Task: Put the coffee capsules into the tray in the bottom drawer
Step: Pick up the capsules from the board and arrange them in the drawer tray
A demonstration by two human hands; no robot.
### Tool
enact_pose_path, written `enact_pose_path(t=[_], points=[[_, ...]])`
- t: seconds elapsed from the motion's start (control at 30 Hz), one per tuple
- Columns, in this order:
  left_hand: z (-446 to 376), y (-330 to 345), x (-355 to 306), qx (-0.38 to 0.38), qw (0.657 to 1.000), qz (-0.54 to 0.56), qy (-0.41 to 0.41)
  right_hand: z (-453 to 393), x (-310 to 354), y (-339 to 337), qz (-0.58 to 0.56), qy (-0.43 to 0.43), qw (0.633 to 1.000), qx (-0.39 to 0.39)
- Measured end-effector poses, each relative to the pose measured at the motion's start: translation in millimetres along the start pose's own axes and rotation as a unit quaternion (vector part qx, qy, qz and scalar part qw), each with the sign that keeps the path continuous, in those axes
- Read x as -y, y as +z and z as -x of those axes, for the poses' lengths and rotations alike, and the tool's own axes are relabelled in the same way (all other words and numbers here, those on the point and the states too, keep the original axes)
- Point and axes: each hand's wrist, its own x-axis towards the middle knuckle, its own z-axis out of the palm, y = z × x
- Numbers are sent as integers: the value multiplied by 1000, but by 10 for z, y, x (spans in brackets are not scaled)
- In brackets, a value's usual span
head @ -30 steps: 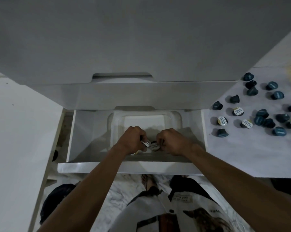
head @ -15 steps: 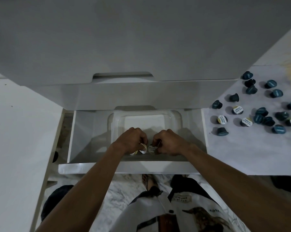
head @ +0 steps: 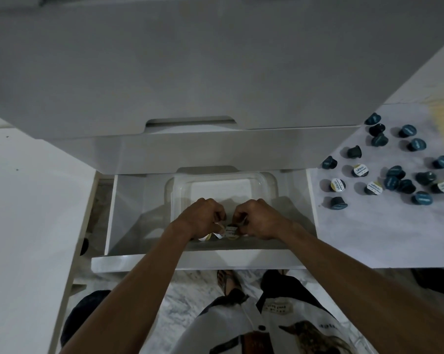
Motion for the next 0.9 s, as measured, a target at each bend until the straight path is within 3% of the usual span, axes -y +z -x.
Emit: enact_pose_path(t=[0.3, 0.57, 0.77, 0.9], points=[[46, -163, -195, -124, 987, 98, 40, 268, 74, -179, -206, 20, 963, -170], [150, -174, -1015, -244, 955, 148, 78, 945, -31, -684, -260, -29, 919, -296], [53, 75, -2140, -291, 930, 198, 109, 1675, -837, -1237, -260, -25, 895, -362], [-167, 442, -2860, -294, 926, 206, 119, 1993, -1628, -1501, -212, 9, 905, -369]])
